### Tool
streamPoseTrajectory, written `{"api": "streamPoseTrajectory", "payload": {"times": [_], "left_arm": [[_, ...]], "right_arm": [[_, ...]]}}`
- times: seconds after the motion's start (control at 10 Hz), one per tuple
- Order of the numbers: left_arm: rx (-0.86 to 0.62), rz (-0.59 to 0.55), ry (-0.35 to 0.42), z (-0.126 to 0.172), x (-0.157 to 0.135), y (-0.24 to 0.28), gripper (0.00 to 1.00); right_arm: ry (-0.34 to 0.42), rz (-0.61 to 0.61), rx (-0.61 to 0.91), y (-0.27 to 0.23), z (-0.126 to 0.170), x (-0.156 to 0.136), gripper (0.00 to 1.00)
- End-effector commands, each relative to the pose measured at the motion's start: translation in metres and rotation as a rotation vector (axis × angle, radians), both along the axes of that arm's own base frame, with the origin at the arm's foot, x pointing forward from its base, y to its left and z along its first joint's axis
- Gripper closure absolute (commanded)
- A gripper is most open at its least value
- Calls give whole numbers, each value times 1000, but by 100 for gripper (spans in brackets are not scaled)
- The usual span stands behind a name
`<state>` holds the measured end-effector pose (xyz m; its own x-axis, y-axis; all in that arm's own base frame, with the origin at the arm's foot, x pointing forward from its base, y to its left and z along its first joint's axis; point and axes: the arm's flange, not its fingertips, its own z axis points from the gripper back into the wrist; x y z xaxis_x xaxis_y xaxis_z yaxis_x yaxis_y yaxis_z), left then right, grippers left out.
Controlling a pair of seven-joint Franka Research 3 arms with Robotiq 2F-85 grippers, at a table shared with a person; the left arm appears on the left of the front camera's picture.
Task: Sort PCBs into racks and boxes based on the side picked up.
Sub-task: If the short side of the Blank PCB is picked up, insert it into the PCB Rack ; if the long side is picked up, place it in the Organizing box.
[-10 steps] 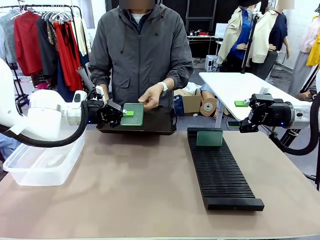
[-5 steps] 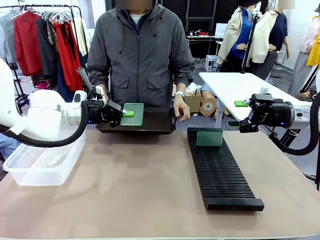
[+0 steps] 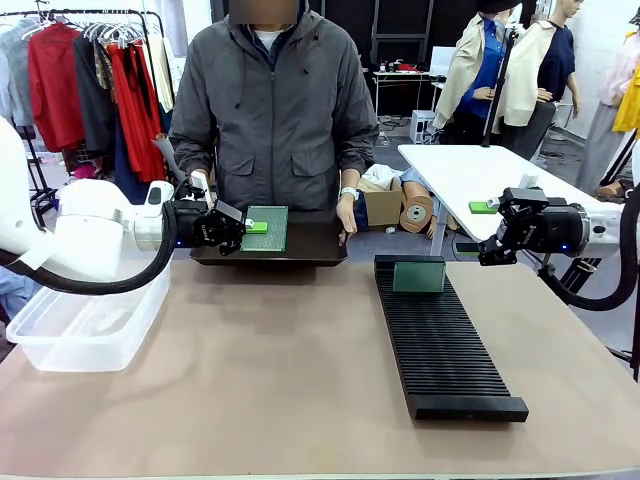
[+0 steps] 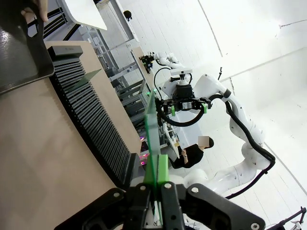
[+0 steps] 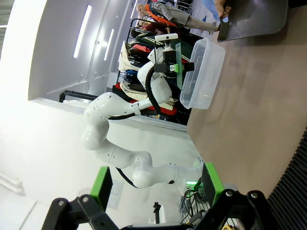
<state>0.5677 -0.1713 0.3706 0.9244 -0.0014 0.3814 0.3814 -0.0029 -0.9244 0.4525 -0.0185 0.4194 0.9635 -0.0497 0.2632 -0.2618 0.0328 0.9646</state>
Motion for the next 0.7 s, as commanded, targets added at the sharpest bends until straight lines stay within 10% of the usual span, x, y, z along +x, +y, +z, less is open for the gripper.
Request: {"api": "streamPoseTrajectory", "payload": {"times": [0.0,0.6], "left_arm": [[-2,-1,-2,1,0,0,100],[164,-7,86,40,-8,54,100]], "right_arm": [[-20,-1,-2,0,0,1,0],[-20,-1,-2,0,0,1,0]]}}
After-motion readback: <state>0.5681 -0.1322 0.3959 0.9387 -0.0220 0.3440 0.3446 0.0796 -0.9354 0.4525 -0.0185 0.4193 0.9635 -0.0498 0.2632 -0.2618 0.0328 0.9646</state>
